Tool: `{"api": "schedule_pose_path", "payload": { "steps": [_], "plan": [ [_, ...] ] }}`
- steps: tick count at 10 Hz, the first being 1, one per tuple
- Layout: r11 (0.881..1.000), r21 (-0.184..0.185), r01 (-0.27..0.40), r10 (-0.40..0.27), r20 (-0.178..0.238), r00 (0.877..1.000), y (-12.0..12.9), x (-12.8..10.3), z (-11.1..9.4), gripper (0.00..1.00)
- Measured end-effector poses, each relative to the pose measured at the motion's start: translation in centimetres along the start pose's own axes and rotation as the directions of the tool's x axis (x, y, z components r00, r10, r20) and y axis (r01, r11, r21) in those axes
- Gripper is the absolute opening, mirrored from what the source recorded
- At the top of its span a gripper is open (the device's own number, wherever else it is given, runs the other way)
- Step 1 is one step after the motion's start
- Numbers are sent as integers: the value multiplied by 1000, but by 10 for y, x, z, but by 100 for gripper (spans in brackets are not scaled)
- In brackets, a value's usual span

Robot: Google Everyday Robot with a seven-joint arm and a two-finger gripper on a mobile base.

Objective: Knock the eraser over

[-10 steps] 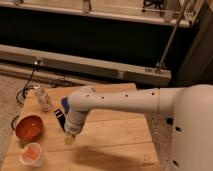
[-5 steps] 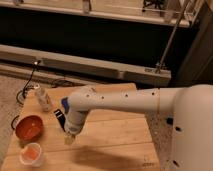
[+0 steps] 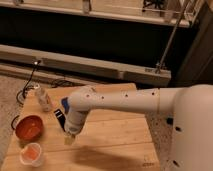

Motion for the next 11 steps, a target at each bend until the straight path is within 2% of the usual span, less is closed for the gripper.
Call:
{"api": "schedule_pose_path", "payload": {
  "steps": [8,9,11],
  "plan": [
    [1000,-2,3,-3,-2,1000,0,0,-1,22],
    [1000,-6,14,-14,1,1000,1,3,-4,22],
    [995,-29,100,-100,24,995,2,28,-25,22]
  ]
}}
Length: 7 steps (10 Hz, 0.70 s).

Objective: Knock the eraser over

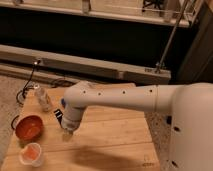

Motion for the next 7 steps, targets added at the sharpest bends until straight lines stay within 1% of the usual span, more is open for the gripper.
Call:
{"api": "schedule_pose_path", "payload": {
  "steps": [2,3,4,5,6,7],
  "plan": [
    [995,-30,96,-96,0,995,5,31,-32,22],
    [989,-45,140,-140,0,990,8,46,-49,22],
    [983,-60,171,-171,-3,985,14,56,-66,22],
    [975,-78,210,-213,-27,977,24,70,-83,22],
    [961,-99,258,-266,-79,961,40,84,-97,22],
    [952,-113,284,-296,-114,948,50,93,-103,22]
  ]
}}
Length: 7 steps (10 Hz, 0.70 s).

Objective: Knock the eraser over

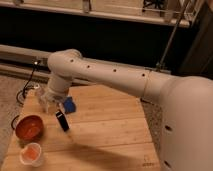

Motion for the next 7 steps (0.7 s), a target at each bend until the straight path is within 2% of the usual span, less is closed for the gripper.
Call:
{"api": "schedule_pose_path", "payload": {
  "steps": [1,2,4,5,7],
  "plan": [
    [1000,-5,28,-28,-34,999,11,6,2,22],
    [997,2,72,-72,-75,995,23,14,13,22],
    [993,26,119,-116,-92,989,30,21,35,22],
    [987,56,154,-148,-94,985,31,27,52,22],
    [975,101,197,-186,-113,976,29,36,72,22]
  ]
}}
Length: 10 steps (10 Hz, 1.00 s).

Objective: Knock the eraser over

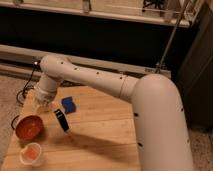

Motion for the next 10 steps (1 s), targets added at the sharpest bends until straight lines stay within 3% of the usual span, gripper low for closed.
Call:
{"api": "schedule_pose_path", "payload": {
  "steps": [2,3,4,5,6,7,8,9,10],
  "plan": [
    [999,40,31,-29,-41,999,1,4,9,22],
    [998,58,36,-33,-39,999,1,-1,12,22],
    [996,81,34,-33,-11,999,0,-10,18,22],
    [994,105,13,-20,61,998,-2,-29,26,22],
    [993,112,-36,16,178,984,-3,-59,30,22],
    [991,107,-85,55,263,963,-4,-83,28,22],
    [984,91,-155,112,360,926,-8,-111,23,22],
    [968,60,-245,189,468,863,-17,-148,12,22],
    [946,30,-323,255,547,797,-31,-178,3,22]
  ]
}}
